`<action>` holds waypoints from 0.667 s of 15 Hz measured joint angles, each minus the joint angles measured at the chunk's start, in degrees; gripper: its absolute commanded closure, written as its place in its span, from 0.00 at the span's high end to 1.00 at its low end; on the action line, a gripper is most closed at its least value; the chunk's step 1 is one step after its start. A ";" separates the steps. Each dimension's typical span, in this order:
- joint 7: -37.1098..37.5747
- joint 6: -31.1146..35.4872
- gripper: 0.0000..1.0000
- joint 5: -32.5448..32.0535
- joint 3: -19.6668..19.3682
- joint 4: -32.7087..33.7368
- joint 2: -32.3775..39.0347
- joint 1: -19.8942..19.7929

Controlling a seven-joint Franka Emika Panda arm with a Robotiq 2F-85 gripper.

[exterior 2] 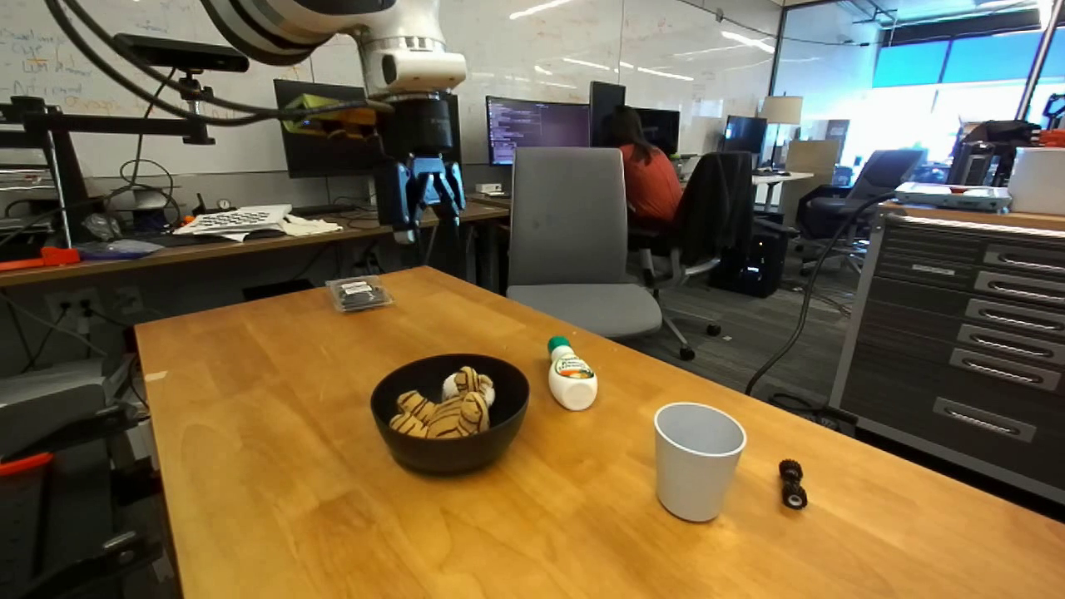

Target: Pick up the tiger plush toy and place it in the black bowl

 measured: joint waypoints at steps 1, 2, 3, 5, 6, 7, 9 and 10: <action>-3.63 -1.62 1.00 2.35 0.81 -0.33 -1.53 0.21; -7.30 -3.49 1.00 4.68 1.50 -0.67 -3.09 0.51; -10.78 -5.43 1.00 6.70 2.03 -0.97 -4.54 0.81; -17.52 -9.71 1.00 10.00 2.75 -1.47 -7.26 1.29; -20.94 -12.08 1.00 11.46 2.97 -1.61 -8.53 1.42; -24.34 -14.54 1.00 12.68 3.08 -1.65 -9.70 1.49; -30.67 -19.19 1.00 14.20 3.13 -1.64 -11.61 1.51; -33.67 -21.33 1.00 14.60 3.13 -1.62 -12.38 1.51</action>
